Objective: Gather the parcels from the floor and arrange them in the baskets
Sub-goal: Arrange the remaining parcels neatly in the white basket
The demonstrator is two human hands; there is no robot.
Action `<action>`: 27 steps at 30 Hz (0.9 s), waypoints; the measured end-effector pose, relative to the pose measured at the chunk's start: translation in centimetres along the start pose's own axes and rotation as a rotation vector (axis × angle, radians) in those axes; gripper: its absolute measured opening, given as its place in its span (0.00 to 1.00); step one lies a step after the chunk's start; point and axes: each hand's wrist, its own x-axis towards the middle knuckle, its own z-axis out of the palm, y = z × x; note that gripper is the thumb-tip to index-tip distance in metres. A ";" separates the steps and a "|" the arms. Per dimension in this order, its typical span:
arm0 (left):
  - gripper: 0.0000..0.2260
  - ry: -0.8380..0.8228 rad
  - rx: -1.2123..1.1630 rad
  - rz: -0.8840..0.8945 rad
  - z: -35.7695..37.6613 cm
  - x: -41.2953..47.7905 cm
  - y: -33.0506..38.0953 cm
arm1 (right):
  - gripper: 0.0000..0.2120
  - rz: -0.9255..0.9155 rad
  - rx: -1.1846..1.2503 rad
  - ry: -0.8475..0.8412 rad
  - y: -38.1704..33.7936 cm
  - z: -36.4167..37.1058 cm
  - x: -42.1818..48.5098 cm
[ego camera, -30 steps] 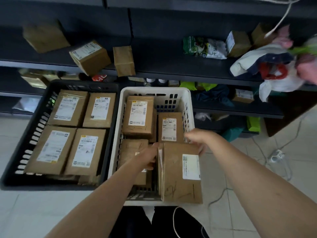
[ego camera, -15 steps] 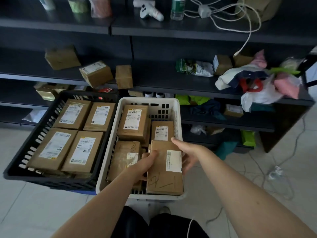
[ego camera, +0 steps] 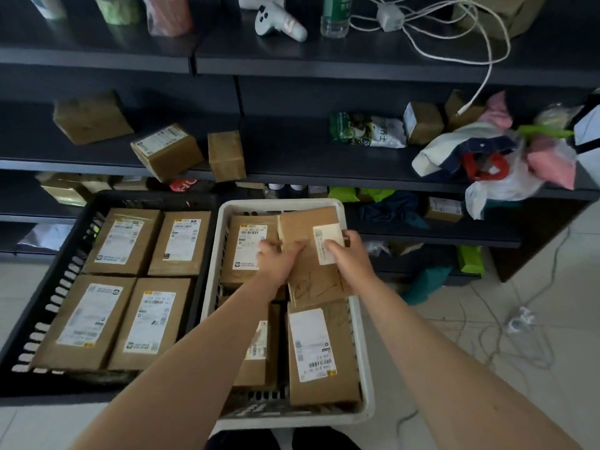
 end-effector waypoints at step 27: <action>0.15 -0.313 0.415 0.233 -1.4 6.7 -7.7 | 0.24 0.110 -0.319 0.107 8.7 5.8 2.5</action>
